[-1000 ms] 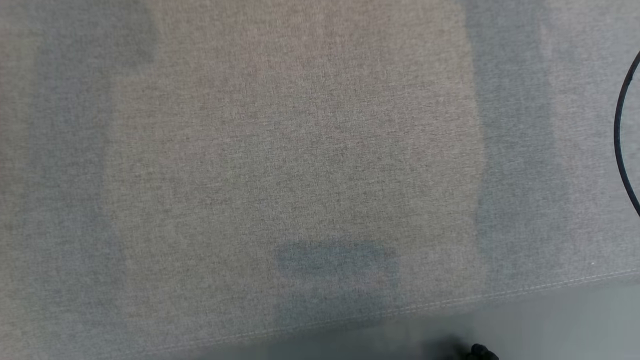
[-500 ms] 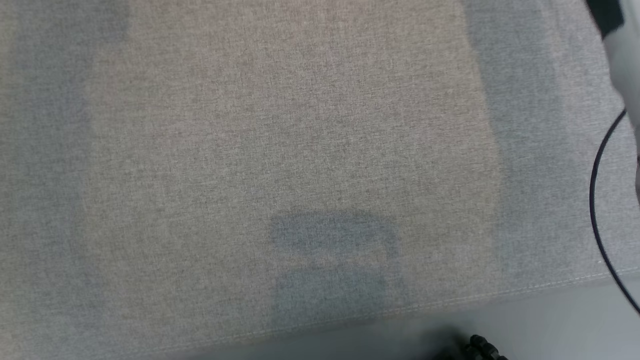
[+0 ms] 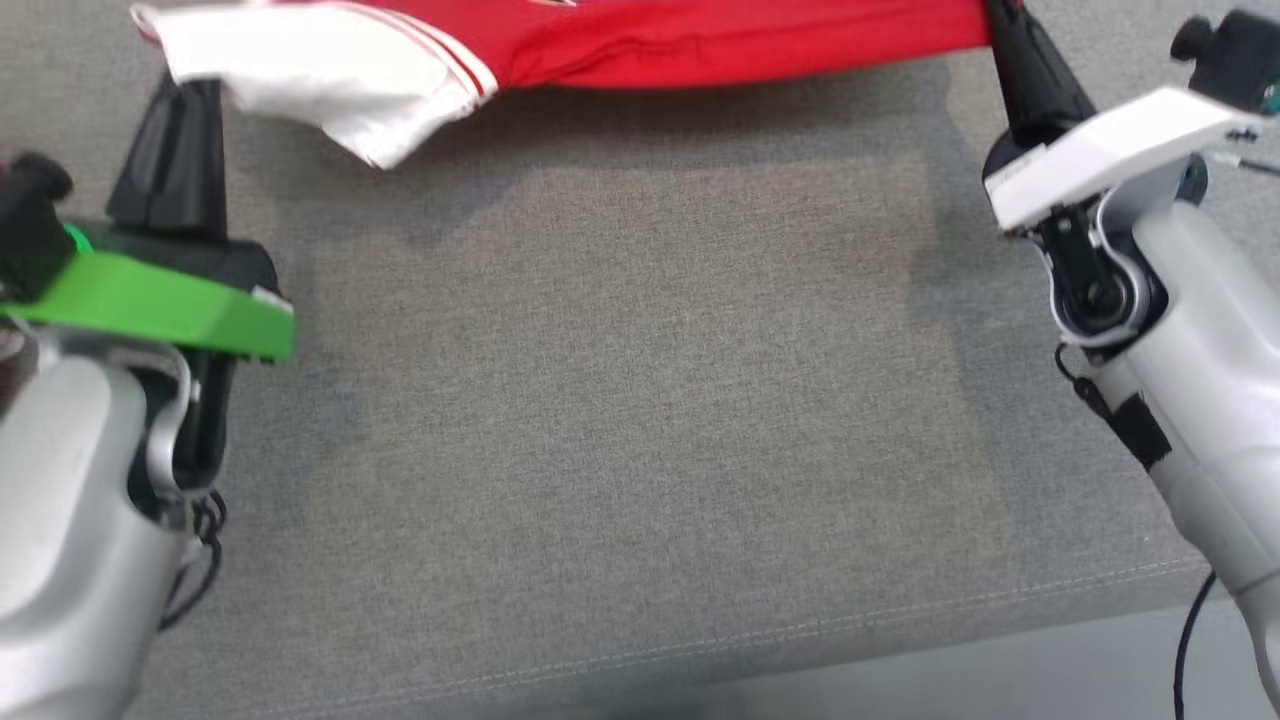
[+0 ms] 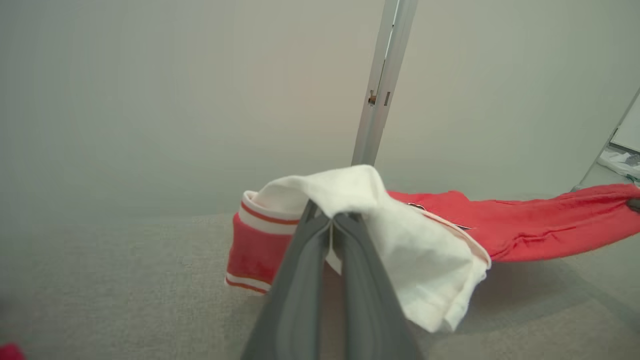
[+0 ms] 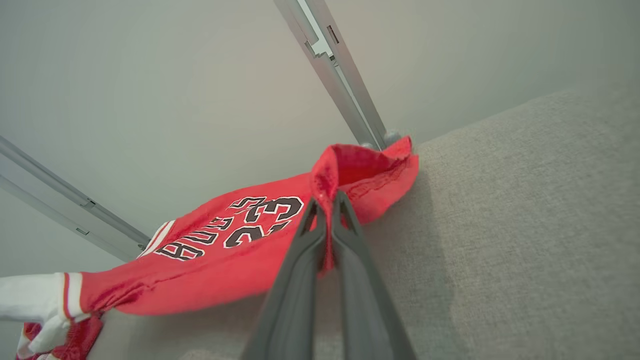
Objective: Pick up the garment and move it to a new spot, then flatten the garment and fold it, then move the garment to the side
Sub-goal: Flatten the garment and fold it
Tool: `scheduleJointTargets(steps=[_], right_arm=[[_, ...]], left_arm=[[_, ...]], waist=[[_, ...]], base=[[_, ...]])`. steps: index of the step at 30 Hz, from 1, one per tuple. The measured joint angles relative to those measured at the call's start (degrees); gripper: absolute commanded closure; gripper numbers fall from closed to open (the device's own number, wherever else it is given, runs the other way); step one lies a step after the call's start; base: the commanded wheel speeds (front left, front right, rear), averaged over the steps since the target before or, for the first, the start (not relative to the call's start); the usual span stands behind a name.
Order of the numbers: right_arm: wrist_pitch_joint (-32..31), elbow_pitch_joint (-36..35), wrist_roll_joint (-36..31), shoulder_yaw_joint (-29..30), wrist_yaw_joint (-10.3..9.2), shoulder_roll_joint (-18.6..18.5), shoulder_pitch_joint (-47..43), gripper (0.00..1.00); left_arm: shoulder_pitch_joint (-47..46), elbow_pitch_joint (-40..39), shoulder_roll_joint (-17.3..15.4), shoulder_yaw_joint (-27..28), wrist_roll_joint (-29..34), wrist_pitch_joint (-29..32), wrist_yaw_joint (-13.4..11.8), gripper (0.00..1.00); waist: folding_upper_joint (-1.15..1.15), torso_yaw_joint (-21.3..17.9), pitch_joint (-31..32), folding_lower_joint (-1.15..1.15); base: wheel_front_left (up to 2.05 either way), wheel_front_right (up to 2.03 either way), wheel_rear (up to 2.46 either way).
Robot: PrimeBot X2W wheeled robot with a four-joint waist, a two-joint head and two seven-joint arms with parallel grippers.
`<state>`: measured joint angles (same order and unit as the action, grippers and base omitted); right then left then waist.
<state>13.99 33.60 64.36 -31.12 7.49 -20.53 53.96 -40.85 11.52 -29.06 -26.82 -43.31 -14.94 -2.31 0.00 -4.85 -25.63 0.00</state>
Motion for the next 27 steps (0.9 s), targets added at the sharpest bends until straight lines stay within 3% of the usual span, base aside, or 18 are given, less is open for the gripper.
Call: scheduleJointTargets(steps=[8,16,27], right_arm=[[1.0,-3.5,0.9,2.2,0.00,-1.3,-14.9,1.00],[1.1,-6.5,-2.6,6.9,0.01,0.1,-29.1,1.00],[-0.7,-10.1,-4.6,9.1,0.01,-0.4,-42.7,1.00]], left_arm=[[20.9,-8.0,6.7,8.0,1.1,0.0,-1.7,1.00],[36.4,-8.4,16.8,15.1,4.6,0.0,0.3,1.00],[48.5,-4.4,21.8,19.1,12.0,0.0,2.7,1.00]], waist=[[0.00,0.1,5.7,0.00],[0.00,0.4,11.6,0.00],[0.00,1.4,17.1,0.00]], base=[[0.00,0.00,0.00],[0.00,0.00,0.00],[0.00,0.00,0.00]])
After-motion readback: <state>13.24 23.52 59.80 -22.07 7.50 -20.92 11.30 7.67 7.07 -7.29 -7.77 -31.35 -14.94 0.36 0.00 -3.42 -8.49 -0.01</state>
